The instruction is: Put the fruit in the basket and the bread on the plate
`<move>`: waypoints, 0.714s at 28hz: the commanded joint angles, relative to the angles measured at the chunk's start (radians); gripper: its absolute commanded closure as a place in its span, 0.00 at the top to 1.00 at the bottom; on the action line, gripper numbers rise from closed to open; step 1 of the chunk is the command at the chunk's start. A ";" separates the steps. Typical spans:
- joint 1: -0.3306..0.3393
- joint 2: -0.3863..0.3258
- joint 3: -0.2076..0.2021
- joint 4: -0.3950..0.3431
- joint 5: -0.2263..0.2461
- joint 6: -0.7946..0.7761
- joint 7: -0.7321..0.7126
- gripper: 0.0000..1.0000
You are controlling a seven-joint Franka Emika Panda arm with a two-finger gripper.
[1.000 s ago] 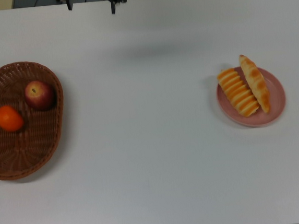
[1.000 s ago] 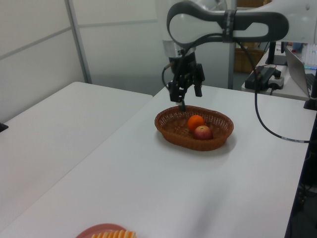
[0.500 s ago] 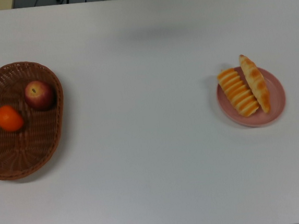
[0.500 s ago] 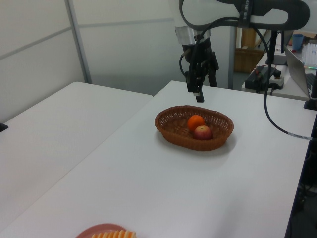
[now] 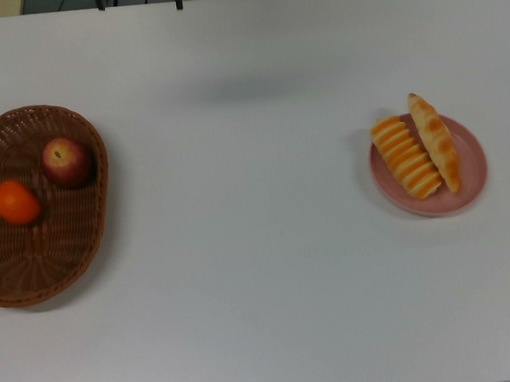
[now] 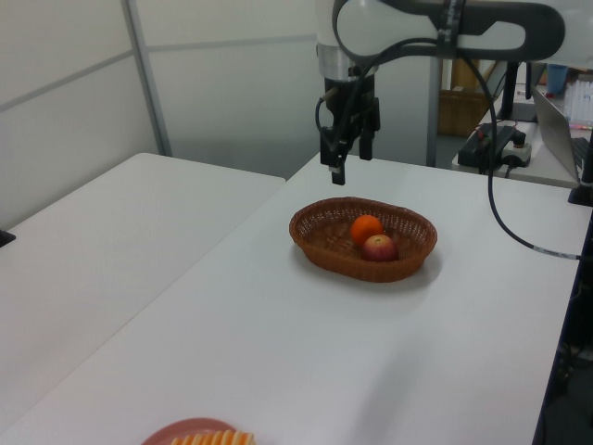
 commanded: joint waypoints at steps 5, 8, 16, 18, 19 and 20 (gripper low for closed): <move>-0.035 -0.011 -0.012 -0.026 0.064 0.052 -0.026 1.00; -0.035 -0.008 -0.012 -0.026 0.063 0.055 -0.027 1.00; -0.033 -0.007 -0.010 -0.026 0.053 0.052 -0.038 1.00; -0.033 -0.007 -0.010 -0.026 0.053 0.052 -0.038 1.00; -0.035 -0.007 -0.009 -0.026 0.053 0.052 -0.039 1.00; -0.035 -0.007 -0.009 -0.026 0.053 0.052 -0.039 1.00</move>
